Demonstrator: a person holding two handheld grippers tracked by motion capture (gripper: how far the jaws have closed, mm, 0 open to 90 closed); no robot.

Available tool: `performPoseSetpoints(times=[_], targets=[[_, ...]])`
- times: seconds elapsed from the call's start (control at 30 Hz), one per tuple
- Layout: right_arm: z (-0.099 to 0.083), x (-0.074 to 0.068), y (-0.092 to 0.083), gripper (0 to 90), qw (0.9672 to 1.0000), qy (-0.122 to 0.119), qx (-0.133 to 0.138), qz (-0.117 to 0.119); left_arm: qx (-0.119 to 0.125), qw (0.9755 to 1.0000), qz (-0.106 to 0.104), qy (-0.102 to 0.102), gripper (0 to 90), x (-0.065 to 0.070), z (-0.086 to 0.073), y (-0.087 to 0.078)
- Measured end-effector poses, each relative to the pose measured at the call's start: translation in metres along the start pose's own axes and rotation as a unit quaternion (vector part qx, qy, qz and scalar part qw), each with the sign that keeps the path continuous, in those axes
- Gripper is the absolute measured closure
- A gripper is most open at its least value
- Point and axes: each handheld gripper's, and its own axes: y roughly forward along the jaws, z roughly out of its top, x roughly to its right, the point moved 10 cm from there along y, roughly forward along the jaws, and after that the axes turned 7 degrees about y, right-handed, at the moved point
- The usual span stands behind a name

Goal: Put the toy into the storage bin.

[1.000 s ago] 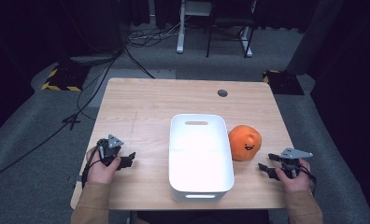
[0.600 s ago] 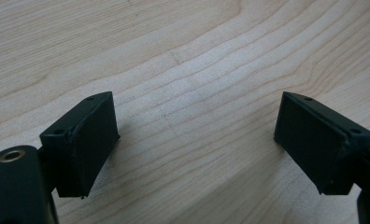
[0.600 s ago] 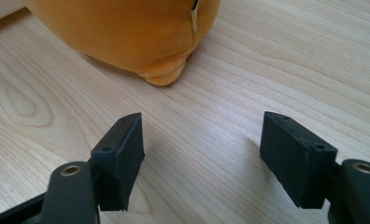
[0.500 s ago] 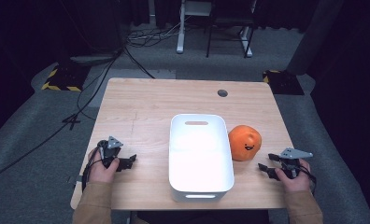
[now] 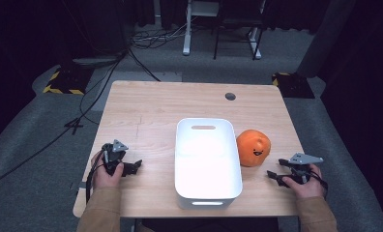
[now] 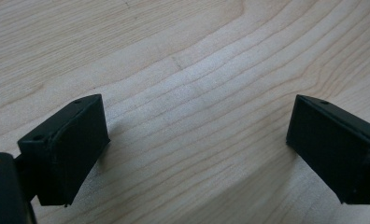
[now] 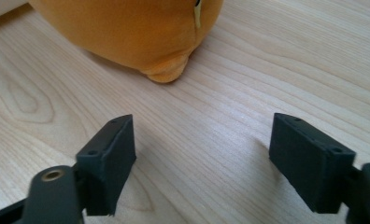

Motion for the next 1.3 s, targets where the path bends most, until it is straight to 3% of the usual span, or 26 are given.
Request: performPoseSetpoints(times=[0.1, 0.27, 0.53, 0.77, 1.13, 1.3], targets=[[0.001, -0.001, -0.003, 39.0, 1.0, 0.0, 0.0, -0.001, 0.0, 1.0, 0.0, 0.0, 5.8, 0.0, 0.0, 0.0], [0.014, -0.005, -0.017, 40.4, 0.9996, 0.01, 0.017, 0.018, 0.002, 1.0, 0.001, -0.001, 5.6, 0.0, 0.0, 0.001], [0.034, -0.017, -0.038, 51.2, 0.9983, -0.007, 0.034, 0.046, 0.001, 1.0, 0.001, 0.001, 5.5, 0.0, 0.0, 0.001], [0.061, -0.025, -0.048, 52.6, 0.9958, -0.031, 0.059, 0.062, 0.001, 0.9999, -0.007, 0.013, 5.2, -0.001, 0.001, 0.001], [0.095, -0.037, -0.06, 52.7, 0.9909, -0.039, 0.096, 0.087, 0.001, 0.9999, -0.007, 0.013, 5.2, -0.001, 0.001, 0.001], [0.107, -0.042, -0.062, 53.0, 0.9865, -0.035, 0.116, 0.11, 0.001, 0.9999, -0.007, 0.013, 5.2, -0.001, 0.001, 0.001]])
